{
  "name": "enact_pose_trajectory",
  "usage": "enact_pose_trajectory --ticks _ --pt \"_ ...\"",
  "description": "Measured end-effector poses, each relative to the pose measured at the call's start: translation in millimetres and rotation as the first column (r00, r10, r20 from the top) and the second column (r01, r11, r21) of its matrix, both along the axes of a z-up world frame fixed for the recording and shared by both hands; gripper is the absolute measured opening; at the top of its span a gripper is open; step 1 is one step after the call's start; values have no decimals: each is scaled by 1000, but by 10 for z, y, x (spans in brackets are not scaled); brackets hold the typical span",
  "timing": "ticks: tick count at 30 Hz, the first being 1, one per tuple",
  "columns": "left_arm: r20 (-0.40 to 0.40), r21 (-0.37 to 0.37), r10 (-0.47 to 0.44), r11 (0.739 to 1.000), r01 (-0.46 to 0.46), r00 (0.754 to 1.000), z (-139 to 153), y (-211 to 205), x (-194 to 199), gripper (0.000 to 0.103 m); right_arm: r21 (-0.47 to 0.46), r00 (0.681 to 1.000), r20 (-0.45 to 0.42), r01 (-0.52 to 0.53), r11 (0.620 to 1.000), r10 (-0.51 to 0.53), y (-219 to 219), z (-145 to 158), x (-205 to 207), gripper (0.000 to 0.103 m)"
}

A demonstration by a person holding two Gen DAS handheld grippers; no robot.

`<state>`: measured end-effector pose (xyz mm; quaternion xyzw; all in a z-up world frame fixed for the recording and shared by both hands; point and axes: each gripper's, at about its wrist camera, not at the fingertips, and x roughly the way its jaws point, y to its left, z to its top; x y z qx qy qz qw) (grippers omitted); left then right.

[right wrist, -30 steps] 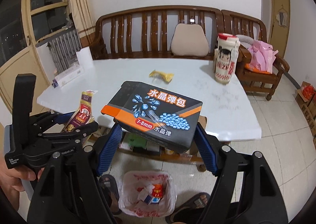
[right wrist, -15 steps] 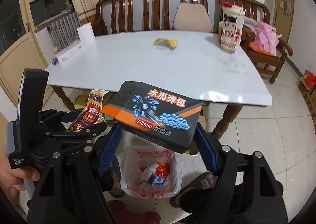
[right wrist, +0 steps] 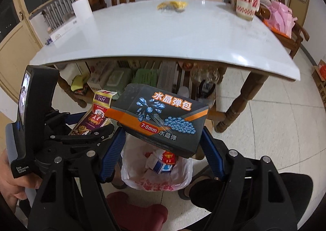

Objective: Collect trash
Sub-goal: 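Carry both boxes down to the white bag and release them inside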

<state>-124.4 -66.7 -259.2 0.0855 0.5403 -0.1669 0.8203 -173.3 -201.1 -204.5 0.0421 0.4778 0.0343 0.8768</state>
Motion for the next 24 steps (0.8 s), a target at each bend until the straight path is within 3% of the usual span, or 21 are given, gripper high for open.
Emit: enact_pose_trajectory --ticks 9,17,24 --pt "-141 45 17 999 -11 990 -607 -47 50 58 5 992 -124 3 1000 -2 18 -557 183 72" --pt "-252 66 41 998 -25 967 -1099 -90 150 58 5 967 -255 4 1000 -3 14 -1200 419 72" --pt "-323 89 68 995 -41 944 -1445 -111 232 58 39 946 -324 17 999 -3 29 -1512 591 72"
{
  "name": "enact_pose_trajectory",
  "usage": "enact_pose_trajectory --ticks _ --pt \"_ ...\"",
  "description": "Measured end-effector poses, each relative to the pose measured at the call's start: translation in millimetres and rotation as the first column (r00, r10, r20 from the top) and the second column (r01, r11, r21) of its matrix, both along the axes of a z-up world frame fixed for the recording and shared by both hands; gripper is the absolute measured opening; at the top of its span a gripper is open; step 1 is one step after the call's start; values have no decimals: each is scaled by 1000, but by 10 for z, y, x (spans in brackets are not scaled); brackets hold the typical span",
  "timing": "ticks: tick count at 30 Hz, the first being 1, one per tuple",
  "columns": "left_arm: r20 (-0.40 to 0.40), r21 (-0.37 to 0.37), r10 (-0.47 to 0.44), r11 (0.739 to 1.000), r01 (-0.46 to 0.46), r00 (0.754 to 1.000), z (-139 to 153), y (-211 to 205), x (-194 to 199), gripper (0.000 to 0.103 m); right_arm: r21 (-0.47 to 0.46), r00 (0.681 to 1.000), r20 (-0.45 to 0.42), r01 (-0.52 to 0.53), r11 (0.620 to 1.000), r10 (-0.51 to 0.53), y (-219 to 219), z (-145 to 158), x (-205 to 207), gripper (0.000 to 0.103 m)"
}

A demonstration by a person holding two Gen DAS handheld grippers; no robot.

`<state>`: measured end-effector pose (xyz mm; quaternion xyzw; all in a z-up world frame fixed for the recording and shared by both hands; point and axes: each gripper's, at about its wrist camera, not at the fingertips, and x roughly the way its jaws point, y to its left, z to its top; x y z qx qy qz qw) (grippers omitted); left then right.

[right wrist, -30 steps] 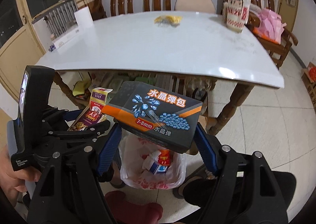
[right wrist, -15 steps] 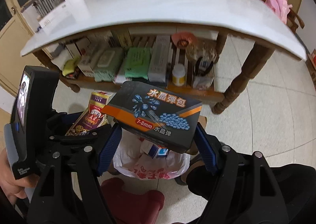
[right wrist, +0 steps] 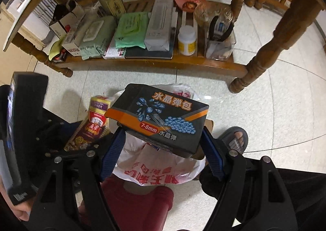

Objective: Collect trash
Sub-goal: 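Carry both boxes down to the white bag and release them inside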

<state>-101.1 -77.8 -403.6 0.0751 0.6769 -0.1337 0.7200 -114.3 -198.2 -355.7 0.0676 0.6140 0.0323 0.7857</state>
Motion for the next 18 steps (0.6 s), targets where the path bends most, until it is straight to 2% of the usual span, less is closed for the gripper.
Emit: enact_pose_trajectory --ticks 6,12,18 --pt "-81 24 14 1000 -12 997 -341 -4 -1 58 -7 999 -48 -13 1000 13 89 -223 120 72" --pt "-124 42 45 998 -40 991 -605 19 23 58 -9 994 -109 0 1000 -1 89 -500 247 72" --pt "-166 19 65 998 -62 984 -780 61 7 59 -28 987 -159 -9 1000 4 117 -736 294 72"
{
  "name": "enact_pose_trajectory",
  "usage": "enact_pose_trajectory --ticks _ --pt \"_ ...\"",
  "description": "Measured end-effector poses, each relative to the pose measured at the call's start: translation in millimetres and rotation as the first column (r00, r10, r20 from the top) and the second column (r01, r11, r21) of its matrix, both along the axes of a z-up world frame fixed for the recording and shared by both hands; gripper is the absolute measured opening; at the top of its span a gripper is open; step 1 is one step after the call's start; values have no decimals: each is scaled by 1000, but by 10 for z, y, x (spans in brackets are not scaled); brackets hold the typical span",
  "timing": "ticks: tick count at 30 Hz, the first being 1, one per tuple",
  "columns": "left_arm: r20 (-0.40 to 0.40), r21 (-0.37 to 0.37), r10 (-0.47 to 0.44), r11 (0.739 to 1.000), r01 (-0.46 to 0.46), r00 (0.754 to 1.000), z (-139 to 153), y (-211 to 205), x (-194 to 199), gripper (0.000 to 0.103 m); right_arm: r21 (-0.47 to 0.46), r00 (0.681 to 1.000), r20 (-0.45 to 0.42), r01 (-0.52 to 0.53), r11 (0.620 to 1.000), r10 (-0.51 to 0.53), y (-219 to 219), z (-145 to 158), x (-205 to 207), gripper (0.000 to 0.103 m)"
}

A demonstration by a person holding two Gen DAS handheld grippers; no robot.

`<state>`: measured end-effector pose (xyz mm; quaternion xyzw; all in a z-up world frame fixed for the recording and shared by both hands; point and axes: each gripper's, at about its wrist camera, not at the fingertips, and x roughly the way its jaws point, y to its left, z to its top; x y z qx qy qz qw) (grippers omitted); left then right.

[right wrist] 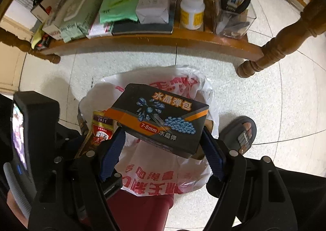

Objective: Collect trash
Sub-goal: 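Carry both boxes down to the white bag and release them inside, then raise both open tools from the bag back over the table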

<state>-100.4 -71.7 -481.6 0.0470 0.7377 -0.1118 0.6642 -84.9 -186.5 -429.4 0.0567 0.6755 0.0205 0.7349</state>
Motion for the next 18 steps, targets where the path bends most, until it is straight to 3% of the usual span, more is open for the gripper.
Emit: enact_pose_trajectory --ticks 7,8,9,10,13,18 --pt "-3 -16 9 1000 -9 1000 -7 -8 20 61 -13 1000 -22 -9 1000 9 57 -106 29 73" --pt "-6 -15 11 1000 -11 1000 -13 5 15 68 -16 1000 -23 -8 1000 7 52 -108 21 73" --pt "-5 -11 12 1000 -12 1000 -15 13 15 83 -16 1000 -27 -6 1000 6 46 -116 22 74" --pt "-2 -8 13 1000 -13 1000 -9 18 13 89 -18 1000 -31 -2 1000 2 38 -126 21 80" --pt "5 -11 20 1000 -20 1000 31 20 16 92 -26 999 -25 19 999 -19 2 -124 29 88" --pt "11 -20 41 999 -41 999 69 55 34 93 -26 999 -20 41 999 -41 -59 -102 20 89"
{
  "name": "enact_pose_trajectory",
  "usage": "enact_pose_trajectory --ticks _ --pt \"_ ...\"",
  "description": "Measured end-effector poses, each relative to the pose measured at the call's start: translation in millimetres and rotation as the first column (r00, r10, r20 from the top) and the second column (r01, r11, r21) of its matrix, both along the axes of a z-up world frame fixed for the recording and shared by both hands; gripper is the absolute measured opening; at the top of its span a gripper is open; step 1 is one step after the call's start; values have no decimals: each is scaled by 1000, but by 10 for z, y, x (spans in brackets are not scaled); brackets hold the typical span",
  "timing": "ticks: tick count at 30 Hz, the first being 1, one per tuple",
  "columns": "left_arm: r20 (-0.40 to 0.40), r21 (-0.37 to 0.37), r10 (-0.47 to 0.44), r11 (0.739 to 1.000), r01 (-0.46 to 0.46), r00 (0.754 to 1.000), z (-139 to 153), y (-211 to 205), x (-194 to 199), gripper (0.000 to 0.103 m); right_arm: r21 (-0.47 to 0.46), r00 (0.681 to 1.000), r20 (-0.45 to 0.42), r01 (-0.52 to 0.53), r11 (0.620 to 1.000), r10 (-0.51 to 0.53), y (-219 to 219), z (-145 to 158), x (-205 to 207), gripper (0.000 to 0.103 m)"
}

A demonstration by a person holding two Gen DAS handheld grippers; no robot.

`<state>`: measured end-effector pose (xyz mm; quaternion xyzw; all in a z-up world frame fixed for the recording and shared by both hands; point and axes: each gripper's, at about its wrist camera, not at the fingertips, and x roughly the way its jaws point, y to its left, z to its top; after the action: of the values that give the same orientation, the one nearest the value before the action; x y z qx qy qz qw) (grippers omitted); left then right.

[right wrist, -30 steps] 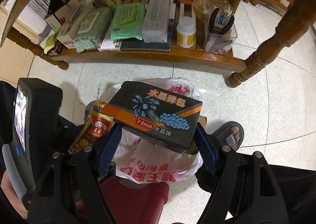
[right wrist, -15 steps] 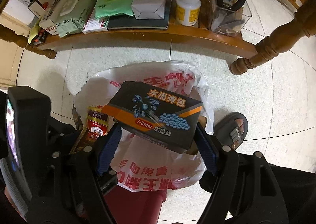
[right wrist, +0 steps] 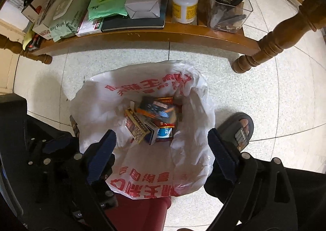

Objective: Collect trash
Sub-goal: 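Raise both open tools from the bag back over the table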

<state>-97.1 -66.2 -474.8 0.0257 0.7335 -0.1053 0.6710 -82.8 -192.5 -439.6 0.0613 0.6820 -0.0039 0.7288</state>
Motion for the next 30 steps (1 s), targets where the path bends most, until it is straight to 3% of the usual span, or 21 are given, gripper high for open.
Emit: enact_pose_trajectory --ticks 20,30 --pt "72 -4 4 1000 -3 997 220 15 33 93 17 997 63 42 999 -43 -70 260 -119 89" --pt "239 3 -4 1000 3 971 718 -10 71 95 79 983 150 97 992 -108 -271 739 -253 89"
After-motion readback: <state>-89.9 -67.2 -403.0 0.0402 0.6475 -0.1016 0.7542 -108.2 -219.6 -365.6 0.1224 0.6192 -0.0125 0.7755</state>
